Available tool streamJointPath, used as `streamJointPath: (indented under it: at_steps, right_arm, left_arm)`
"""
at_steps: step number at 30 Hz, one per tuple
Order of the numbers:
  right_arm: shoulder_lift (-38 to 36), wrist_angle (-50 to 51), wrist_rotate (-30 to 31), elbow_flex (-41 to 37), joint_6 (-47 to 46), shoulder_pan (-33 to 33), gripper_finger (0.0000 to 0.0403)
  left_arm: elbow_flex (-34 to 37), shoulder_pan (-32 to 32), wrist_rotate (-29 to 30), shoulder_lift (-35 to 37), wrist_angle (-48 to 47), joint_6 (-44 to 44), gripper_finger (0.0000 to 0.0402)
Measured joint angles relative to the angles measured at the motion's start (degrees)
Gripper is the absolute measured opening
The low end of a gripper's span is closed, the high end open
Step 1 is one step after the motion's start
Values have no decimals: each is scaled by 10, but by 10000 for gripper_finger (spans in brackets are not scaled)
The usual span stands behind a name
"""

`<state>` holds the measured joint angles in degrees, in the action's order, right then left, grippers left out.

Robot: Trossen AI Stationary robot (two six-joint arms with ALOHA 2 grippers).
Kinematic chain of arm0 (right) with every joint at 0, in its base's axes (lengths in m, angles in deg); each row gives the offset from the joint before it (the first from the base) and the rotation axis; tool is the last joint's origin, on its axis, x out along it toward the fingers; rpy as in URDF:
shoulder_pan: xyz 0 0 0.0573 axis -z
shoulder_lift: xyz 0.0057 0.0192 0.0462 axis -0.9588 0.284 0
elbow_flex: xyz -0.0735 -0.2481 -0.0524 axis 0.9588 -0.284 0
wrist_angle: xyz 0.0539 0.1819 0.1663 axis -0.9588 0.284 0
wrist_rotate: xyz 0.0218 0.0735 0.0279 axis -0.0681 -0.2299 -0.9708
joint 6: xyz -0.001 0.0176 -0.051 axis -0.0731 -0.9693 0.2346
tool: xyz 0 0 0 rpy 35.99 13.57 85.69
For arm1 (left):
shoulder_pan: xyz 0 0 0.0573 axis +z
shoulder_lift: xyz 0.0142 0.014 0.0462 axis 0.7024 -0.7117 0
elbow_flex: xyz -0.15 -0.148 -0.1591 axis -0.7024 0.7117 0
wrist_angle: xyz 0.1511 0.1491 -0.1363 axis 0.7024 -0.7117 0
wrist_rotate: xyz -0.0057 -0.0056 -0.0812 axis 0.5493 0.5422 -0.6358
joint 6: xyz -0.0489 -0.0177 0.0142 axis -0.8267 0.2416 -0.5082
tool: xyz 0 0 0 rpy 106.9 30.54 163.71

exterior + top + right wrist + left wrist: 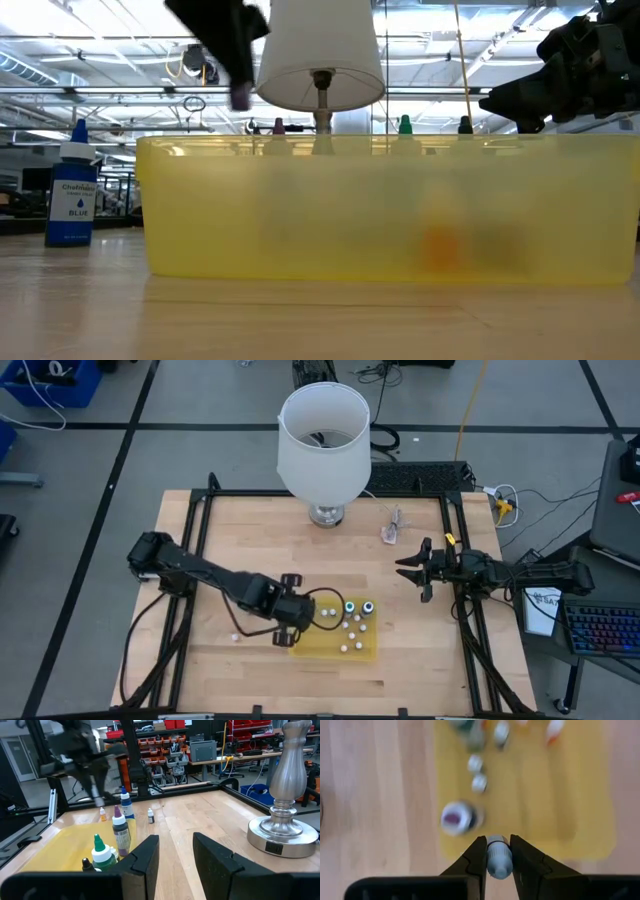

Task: Pick & Place food coloring
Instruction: Put the small red food coloring bottle into the transparent bin

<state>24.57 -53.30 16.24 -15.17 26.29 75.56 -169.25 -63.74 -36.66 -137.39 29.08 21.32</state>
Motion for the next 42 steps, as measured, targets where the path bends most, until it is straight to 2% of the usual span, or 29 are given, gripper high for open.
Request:
streamJointPath:
  at_steps: [7, 12, 27, 36, 42]
  right_arm:
    - [0, 0, 0, 0, 0, 0, 112]
    - [0, 0, 0, 0, 0, 0, 112]
    - [1, 0, 0, 0, 0, 0, 112]
    - [1, 0, 0, 0, 0, 0, 112]
    - [1, 0, 0, 0, 0, 0, 112]
  left_arm:
    - [0, -19, -1, -32, 152, 82, 66]
    - [0, -18, -31, -82, 206, 114, 66]
    - [0, 5, -72, -178, 203, 75, 65]
    - [-1, 5, -73, -184, 200, 66, 66]
    - [-1, 1, -74, -185, 200, 66, 106]
